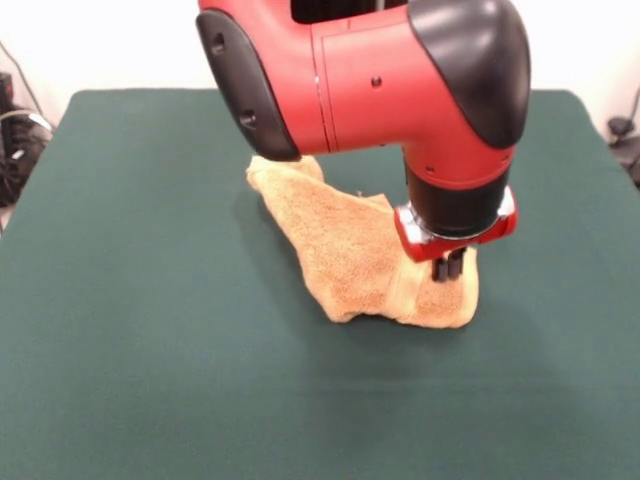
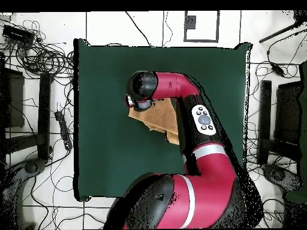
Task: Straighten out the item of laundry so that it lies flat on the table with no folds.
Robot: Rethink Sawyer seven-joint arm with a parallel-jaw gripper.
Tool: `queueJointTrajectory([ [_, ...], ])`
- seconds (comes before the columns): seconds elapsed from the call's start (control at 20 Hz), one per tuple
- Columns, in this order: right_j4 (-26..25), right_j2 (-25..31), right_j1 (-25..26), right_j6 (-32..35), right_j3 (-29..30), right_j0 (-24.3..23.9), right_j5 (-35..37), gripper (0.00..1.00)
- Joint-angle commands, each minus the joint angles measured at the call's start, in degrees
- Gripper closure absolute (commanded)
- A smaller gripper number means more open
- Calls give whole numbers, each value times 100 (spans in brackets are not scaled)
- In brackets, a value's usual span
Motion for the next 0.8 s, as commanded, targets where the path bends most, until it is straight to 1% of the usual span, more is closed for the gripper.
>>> queueJointTrajectory([
  [0.05,175,253,478,308,-96,216,-194,100],
  [0.25,203,224,350,325,12,195,-253,100],
  [0.4,263,209,-8,332,281,177,-138,100],
  [0.5,306,178,-276,312,422,184,139,100],
  [0.65,554,185,-686,494,613,196,616,100],
  [0.8,683,148,-797,619,523,301,1053,100],
])
